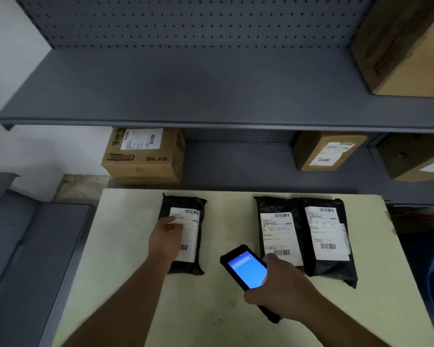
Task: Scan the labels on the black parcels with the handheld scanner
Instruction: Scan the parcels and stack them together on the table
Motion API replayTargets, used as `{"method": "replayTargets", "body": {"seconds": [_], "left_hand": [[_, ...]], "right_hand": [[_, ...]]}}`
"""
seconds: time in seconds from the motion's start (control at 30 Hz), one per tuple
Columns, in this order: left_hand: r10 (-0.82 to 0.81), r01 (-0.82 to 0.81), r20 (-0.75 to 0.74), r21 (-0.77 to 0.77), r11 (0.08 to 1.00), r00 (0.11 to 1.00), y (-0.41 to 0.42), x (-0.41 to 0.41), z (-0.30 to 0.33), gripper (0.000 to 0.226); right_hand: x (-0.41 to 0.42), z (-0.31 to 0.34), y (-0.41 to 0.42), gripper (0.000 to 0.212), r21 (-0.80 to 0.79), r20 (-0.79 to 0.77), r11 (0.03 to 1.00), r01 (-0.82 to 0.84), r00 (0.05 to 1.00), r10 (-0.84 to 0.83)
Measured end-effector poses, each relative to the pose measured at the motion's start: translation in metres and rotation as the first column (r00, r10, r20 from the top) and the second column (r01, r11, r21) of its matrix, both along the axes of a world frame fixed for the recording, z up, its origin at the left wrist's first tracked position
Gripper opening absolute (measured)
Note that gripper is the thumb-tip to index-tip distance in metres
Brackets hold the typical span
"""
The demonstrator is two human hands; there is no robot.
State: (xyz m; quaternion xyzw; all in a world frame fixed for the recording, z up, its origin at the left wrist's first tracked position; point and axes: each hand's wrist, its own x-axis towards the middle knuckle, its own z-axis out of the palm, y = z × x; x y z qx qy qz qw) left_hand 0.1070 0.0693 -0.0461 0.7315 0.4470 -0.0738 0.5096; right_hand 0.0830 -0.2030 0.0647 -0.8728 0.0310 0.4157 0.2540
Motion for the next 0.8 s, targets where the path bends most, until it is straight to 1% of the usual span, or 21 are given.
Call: {"method": "replayTargets", "body": {"seconds": [0.07,0.13,0.2,0.3,0.47,0.57,0.67,0.8], "left_hand": [[-0.06,0.06,-0.005,0.143,0.988,0.998,0.017,-0.004,0.0,0.038],[-0.089,0.092,-0.026,0.196,0.976,0.996,0.03,-0.005,-0.004,0.049],[-0.109,0.128,-0.095,0.22,0.967,0.989,0.037,-0.003,-0.007,0.062],[-0.124,0.162,-0.192,0.196,0.967,0.973,0.041,0.001,-0.015,0.083],[-0.138,0.167,-0.253,0.095,0.981,0.958,0.041,0.011,-0.031,0.094],[-0.151,0.184,-0.294,0.088,0.979,0.944,0.037,0.018,-0.037,0.104],[-0.149,0.18,-0.336,0.065,0.981,0.93,0.032,0.024,-0.04,0.105],[-0.159,0.187,-0.36,0.045,0.981,0.919,0.029,0.028,-0.044,0.106]], "right_hand": [[-0.001,-0.001,0.01,0.052,0.005,-0.007,1.0,-0.004,1.0,0.004],[-0.001,-0.003,0.018,0.051,0.011,-0.014,1.0,-0.005,1.0,0.006],[-0.001,-0.004,0.024,0.05,0.008,-0.018,1.0,-0.003,1.0,0.003],[0.0,-0.005,0.031,0.05,-0.009,-0.012,1.0,-0.005,1.0,0.005],[0.002,-0.007,0.035,0.051,-0.03,-0.025,0.999,0.019,0.999,-0.02],[0.001,-0.009,0.035,0.051,-0.031,-0.035,0.998,0.052,0.998,-0.053],[-0.001,-0.011,0.034,0.052,-0.038,-0.039,0.997,0.06,0.997,-0.061],[-0.004,-0.015,0.036,0.06,-0.034,-0.044,0.997,0.074,0.996,-0.076]]}}
